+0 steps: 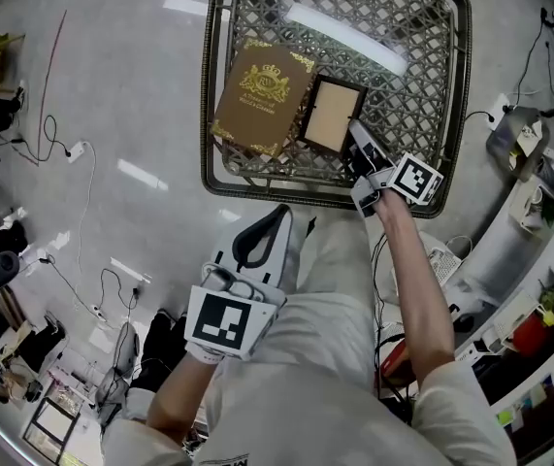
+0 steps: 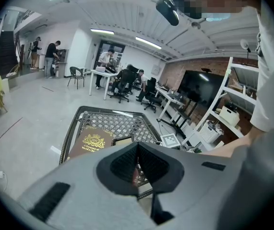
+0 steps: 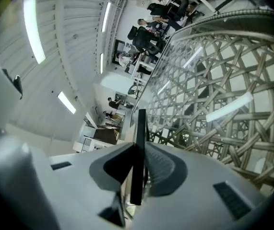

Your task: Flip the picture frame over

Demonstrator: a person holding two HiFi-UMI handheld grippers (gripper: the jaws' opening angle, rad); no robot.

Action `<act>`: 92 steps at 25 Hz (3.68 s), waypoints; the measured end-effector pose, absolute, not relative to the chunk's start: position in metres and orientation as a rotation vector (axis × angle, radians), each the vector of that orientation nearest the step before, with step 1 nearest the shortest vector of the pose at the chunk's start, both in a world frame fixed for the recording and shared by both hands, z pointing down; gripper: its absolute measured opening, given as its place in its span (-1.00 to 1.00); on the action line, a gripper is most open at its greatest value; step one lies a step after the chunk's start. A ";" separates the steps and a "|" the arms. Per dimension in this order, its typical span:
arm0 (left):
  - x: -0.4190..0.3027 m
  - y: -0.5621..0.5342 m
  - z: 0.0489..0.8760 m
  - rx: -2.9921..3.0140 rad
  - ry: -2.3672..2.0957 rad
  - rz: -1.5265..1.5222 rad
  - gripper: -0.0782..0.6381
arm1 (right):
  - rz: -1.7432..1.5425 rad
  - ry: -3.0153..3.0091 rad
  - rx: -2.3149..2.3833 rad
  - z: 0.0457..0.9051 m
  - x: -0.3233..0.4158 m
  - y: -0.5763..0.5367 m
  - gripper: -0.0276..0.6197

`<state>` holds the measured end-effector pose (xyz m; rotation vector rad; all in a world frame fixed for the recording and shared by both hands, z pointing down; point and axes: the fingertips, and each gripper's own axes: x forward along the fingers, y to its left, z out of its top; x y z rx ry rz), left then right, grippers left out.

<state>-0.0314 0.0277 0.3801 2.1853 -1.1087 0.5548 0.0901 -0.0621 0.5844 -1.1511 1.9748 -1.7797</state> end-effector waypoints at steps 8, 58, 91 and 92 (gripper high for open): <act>-0.031 0.028 0.383 2.182 -1.108 0.552 -0.71 | -1.882 2.041 -1.351 0.614 0.100 -0.054 -0.65; -0.065 0.048 0.277 2.372 -1.220 0.321 -0.71 | -0.885 2.977 -1.832 0.349 0.108 0.039 -0.86; -0.048 0.050 0.249 2.505 -1.124 0.379 -0.71 | -0.629 3.047 -1.698 0.264 0.073 0.066 -0.86; -0.048 0.051 0.248 2.506 -1.122 0.383 -0.71 | -0.630 3.047 -1.699 0.263 0.071 0.064 -0.86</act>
